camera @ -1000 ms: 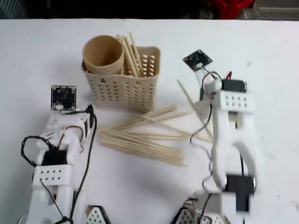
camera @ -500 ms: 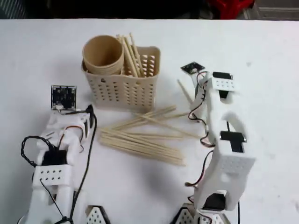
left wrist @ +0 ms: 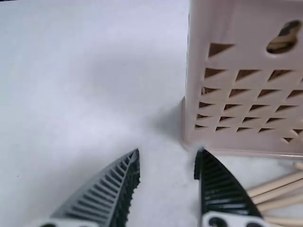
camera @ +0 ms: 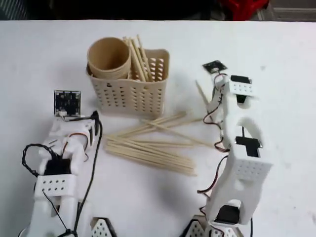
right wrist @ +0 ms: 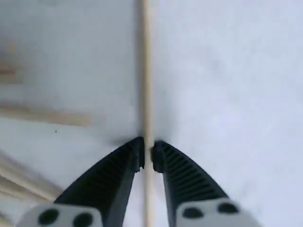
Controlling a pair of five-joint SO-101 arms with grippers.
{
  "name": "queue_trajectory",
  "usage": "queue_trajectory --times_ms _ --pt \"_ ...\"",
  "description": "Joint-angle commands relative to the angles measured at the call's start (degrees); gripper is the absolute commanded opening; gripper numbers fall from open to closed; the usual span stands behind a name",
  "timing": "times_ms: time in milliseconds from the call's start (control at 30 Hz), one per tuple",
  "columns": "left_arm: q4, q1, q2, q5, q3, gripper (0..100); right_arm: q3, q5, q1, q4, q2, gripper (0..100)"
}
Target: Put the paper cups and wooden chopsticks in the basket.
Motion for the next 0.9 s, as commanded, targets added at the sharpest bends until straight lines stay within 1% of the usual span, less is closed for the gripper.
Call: queue_trajectory --times_ms 0,200,267,333,567,633,700,767,867 --pt "-1.41 0.31 -0.92 -0.44 -0.18 20 0.7 -3.96 0.75 -1.36 -0.13 1.7" --pt "-1.58 0.31 -0.84 -0.44 -0.18 20 1.58 -4.92 0.84 -1.8 -0.22 1.7" --pt "-1.58 0.31 -0.84 -0.44 -0.18 20 3.34 -4.92 0.92 -3.3 -1.63 1.7" --pt "-1.67 0.31 -0.84 -0.44 -0.18 20 7.82 -4.92 0.92 -6.99 -4.79 1.7" --pt "-1.67 0.31 -0.75 -0.44 -0.18 20 35.69 -4.92 1.45 -28.53 -26.68 1.6" --pt "-1.67 0.31 -0.75 -0.44 -0.18 20 41.93 -5.01 1.54 -32.13 -33.8 1.6" --pt "-1.67 0.31 -0.75 -0.44 -0.18 20 45.36 -5.1 1.45 -32.75 -40.92 1.6" --pt "-1.67 0.31 -0.75 -0.44 -0.18 20 46.77 -8.26 1.01 -32.48 -48.13 1.6" --pt "-1.58 0.31 -0.75 -0.44 -0.18 20 45.27 -11.6 -0.48 -27.91 -58.68 1.6"
